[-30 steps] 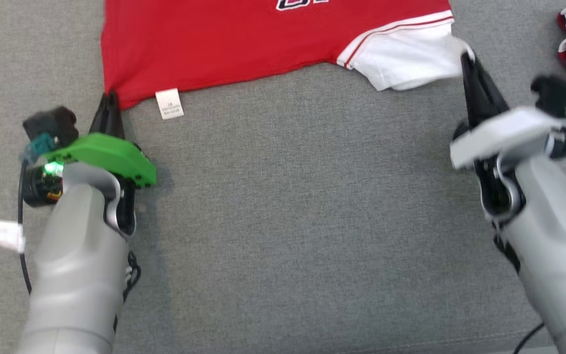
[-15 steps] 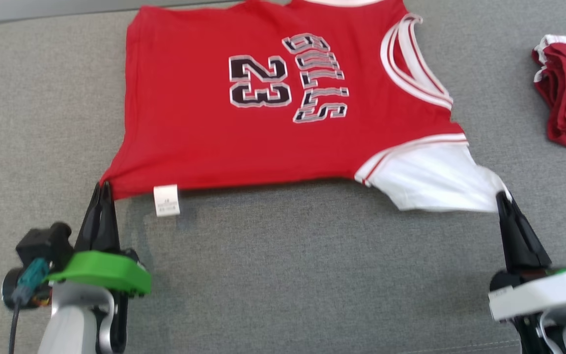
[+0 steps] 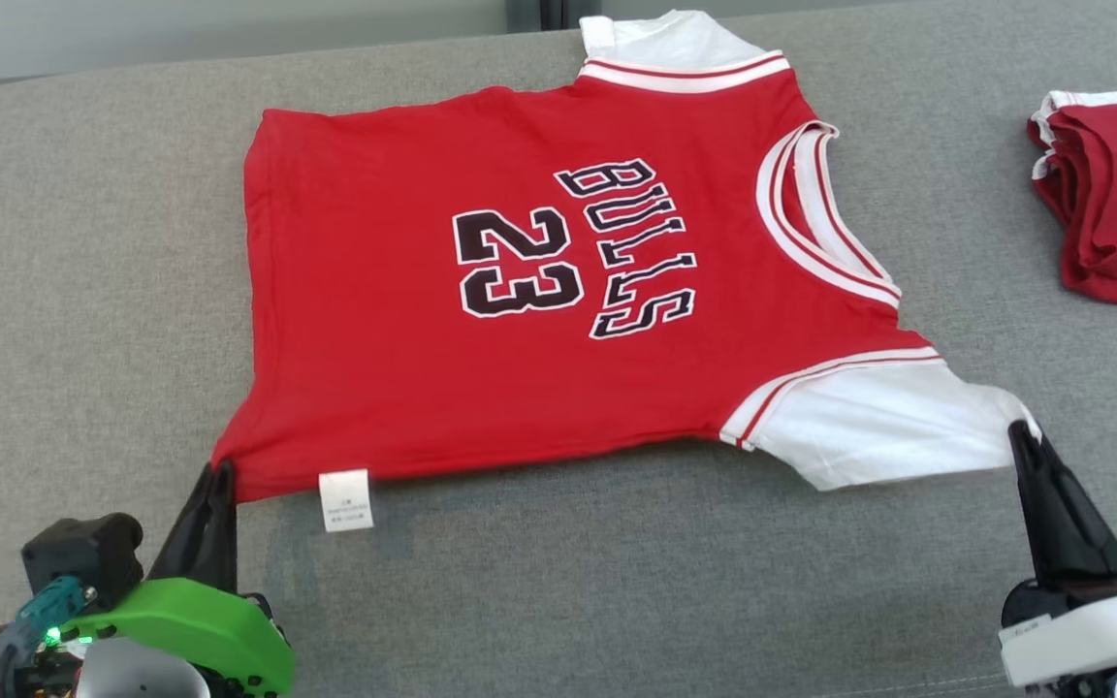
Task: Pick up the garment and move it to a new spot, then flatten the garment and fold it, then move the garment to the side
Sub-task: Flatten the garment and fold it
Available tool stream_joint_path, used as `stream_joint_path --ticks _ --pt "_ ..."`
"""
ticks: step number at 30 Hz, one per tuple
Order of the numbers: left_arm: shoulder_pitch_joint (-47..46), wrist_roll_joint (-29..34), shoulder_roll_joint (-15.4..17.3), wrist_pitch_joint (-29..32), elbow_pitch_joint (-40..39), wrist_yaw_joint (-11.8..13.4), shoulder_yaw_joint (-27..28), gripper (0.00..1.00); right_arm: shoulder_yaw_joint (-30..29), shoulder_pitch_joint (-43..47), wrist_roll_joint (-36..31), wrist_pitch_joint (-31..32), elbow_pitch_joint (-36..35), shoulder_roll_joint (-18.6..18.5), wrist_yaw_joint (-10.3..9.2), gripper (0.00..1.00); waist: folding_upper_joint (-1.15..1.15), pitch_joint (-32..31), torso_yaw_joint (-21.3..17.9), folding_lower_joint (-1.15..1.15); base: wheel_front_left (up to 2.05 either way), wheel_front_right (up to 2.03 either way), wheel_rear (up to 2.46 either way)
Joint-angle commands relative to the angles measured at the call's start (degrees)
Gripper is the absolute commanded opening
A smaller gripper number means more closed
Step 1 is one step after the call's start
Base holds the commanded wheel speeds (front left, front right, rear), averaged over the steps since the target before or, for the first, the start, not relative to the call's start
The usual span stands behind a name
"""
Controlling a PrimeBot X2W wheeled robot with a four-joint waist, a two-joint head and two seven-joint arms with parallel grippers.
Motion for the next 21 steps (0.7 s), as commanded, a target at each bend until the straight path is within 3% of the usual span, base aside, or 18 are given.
stream_joint_path --ticks 1,9,21 --pt "-1.1 -0.2 0.8 1.0 0.5 -0.4 -0.2 0.00 -0.5 -1.5 -0.1 0.2 -0.3 -0.3 -0.02 0.00 0.00 0.9 0.4 0.00 0.00 0.00 0.00" --pt "-9.0 -2.8 1.4 4.0 3.8 -2.8 -1.2 0.00 0.4 -11.3 0.9 0.5 2.6 -3.4 -0.01 0.00 0.00 7.9 2.0 0.00 0.00 0.00 0.00" --pt "-23.3 -6.5 1.0 5.6 14.0 -6.8 -2.6 0.00 5.3 -33.9 4.1 -1.6 18.7 -10.3 -0.01 0.00 0.00 13.2 5.4 0.00 0.00 0.00 0.00"
